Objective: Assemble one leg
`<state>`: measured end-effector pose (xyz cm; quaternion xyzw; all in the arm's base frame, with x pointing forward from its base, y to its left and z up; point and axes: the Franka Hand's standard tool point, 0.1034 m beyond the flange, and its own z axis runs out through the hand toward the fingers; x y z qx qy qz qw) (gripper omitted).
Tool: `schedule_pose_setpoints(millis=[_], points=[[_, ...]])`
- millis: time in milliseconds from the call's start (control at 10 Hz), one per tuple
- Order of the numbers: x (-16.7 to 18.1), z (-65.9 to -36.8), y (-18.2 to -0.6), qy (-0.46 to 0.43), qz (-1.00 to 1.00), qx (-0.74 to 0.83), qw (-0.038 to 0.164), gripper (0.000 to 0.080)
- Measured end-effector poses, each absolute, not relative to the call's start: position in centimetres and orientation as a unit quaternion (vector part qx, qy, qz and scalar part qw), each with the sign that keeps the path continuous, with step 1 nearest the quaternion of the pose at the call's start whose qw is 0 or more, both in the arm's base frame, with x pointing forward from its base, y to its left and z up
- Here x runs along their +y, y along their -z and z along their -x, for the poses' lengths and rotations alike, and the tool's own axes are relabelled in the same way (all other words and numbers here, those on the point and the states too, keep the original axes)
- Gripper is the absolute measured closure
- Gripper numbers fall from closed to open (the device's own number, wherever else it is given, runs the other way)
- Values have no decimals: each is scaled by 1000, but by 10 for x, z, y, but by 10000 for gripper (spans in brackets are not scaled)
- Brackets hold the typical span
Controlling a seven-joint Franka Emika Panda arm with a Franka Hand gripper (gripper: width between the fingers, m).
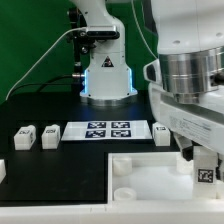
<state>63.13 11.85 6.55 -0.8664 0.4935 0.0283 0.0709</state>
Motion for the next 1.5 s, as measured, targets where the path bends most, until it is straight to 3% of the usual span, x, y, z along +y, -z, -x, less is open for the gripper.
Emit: schedule_pose_setpoints(millis=[300, 600, 800, 900, 1000, 1100, 1200, 1500], points=[[115, -631, -64, -12, 926, 371, 73, 150], [125, -629, -65, 8, 987, 155, 38, 150], [119, -630, -64, 10, 992, 117, 36, 150], [120, -630, -64, 10, 992, 117, 36, 286], [121, -630, -64, 7, 985, 170, 39, 286], [122, -630, -64, 4, 973, 228, 42, 426], [122, -630, -64, 3, 963, 267, 42, 508], [117, -632, -65, -7, 923, 381, 45, 507]])
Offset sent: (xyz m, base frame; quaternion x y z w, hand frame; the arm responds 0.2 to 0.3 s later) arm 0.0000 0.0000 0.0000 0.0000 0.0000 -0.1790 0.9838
